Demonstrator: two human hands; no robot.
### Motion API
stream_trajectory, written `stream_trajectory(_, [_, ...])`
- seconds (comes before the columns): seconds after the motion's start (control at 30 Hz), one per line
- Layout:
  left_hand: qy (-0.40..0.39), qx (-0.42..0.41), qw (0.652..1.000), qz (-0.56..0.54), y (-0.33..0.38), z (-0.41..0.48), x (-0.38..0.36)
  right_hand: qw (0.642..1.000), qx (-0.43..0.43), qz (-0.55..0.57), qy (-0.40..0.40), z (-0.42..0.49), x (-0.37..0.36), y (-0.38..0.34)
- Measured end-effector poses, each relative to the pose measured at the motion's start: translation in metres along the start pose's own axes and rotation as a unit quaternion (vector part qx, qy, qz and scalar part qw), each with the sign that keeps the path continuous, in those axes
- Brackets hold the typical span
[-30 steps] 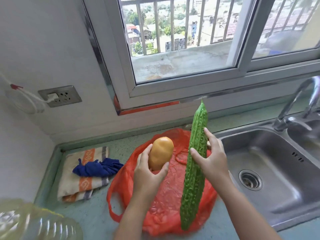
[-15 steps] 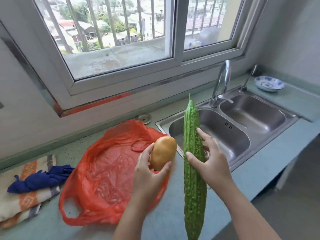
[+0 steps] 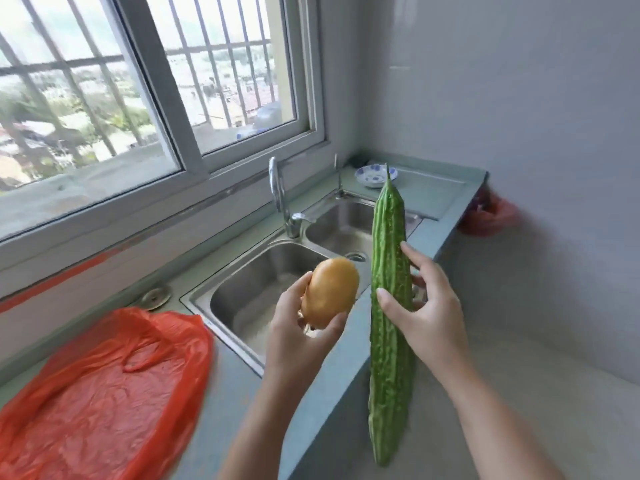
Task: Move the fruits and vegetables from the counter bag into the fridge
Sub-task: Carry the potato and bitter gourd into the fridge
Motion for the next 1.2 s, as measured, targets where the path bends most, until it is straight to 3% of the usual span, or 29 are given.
stream_trajectory(0.3, [-0.132,-0.042,0.988,-0.072,0.09,-0.06,-0.202,0.989,-0.025,-0.059,0.135,0.048,0.205,0.08])
stream_trajectory(0.5, [-0.268,-0.099,0.954,-0.093,0.135,-0.126,-0.317,0.953,-0.043,-0.155,0.258,0.04,0.333,0.116])
stream_trajectory(0.77, [-0.436,-0.124,0.877,-0.162,0.187,-0.218,-0.438,0.873,-0.115,-0.25,0.402,0.0,0.47,0.141])
stream_trajectory(0.9, [-0.515,-0.095,0.826,-0.21,0.218,-0.261,-0.494,0.832,-0.138,-0.289,0.453,-0.004,0.525,0.149])
stream_trajectory(1.2, [-0.583,-0.108,0.758,-0.273,0.284,-0.289,-0.632,0.776,-0.152,-0.336,0.512,0.064,0.631,0.183])
Point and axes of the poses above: each hand's wrist, its own z-axis towards the middle knuckle, its own x-axis out of the back of the hand, y = z × x, the point moved 3 cm from there along z, towards the middle knuckle, and after that the axes turned 15 degrees about y, right-handed, at the moved point
